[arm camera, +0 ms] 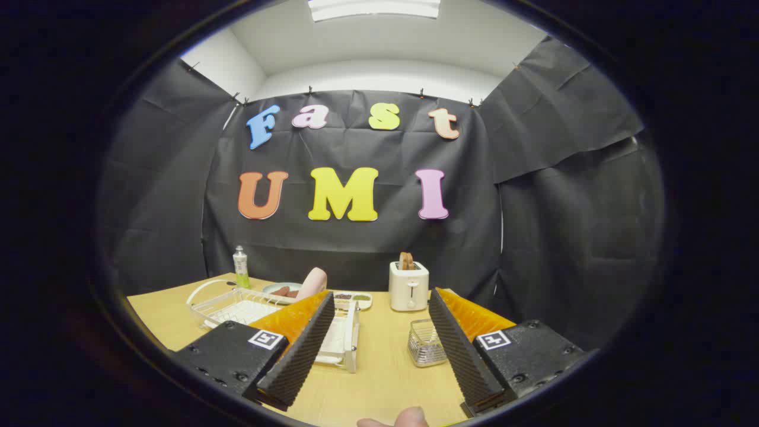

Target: Take the plate from the dish rack, then take the spoon from the basket and place it into the plate.

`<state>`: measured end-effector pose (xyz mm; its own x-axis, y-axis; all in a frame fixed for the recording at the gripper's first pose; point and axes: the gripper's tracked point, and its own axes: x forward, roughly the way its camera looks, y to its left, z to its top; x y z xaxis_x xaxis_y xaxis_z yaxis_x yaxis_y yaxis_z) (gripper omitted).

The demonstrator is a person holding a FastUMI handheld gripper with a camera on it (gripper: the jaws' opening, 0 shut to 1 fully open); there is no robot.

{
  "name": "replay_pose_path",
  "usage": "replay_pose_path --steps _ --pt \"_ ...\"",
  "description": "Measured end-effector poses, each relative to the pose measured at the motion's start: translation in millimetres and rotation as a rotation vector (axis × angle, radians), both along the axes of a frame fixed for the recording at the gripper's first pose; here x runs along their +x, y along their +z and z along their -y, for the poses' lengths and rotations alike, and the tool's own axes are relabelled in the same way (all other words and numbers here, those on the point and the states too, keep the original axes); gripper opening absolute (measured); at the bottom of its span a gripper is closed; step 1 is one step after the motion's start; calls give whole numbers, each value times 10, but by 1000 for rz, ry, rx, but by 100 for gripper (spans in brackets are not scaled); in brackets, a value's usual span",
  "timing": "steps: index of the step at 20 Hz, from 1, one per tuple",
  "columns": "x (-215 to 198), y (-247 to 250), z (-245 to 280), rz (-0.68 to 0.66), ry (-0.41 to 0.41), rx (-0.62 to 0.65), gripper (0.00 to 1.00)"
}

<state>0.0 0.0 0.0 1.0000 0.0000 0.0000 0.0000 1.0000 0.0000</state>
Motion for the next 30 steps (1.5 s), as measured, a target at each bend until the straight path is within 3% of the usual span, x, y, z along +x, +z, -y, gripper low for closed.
replay_pose_path --steps 18,25,30 --pt "110 -22 -133 -28 28 2 100" --pt "278 78 -244 -91 92 6 100" --pt "532 169 -459 -177 188 3 100"
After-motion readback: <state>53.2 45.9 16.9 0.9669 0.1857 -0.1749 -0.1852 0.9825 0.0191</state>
